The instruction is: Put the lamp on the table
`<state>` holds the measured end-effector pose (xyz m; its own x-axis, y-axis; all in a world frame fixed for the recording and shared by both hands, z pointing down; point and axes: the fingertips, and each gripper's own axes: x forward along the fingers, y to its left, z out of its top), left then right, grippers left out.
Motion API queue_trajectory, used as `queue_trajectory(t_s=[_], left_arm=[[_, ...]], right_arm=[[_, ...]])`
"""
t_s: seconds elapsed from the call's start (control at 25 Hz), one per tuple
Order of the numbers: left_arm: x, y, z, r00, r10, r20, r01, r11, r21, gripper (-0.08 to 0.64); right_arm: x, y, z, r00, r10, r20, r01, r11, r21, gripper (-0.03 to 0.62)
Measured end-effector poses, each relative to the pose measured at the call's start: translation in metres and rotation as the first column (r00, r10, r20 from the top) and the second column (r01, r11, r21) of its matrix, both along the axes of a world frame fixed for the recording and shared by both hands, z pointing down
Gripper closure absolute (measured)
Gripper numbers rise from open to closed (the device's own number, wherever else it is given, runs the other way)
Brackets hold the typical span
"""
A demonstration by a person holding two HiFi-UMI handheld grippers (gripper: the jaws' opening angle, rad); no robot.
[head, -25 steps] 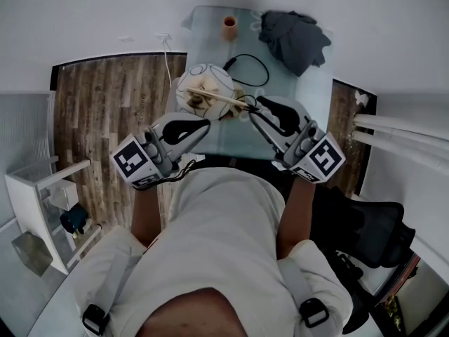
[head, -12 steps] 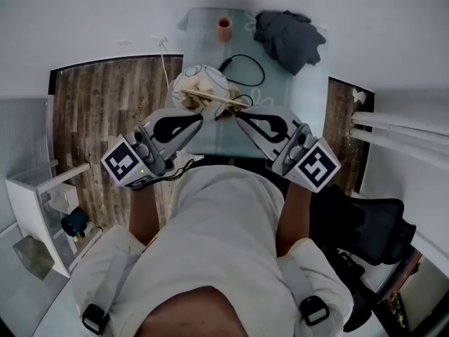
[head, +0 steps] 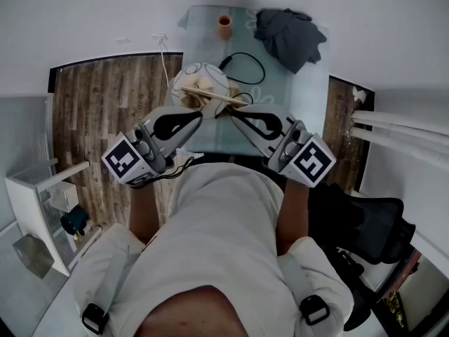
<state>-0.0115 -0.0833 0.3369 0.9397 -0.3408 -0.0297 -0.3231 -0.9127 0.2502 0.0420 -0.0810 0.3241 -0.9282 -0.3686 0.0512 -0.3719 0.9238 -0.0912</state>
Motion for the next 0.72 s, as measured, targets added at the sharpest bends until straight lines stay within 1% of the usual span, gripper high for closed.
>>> queue_trajectory(t_s=[0.72], left_arm=[[0.004, 0.002, 0.007, 1.0, 0.008, 0.029, -0.008, 1.0, 0.002, 0.56]], right_arm=[[0.002, 0.003, 0.011, 0.999, 0.004, -0.036, -0.004, 1.0, -0.016, 0.591]])
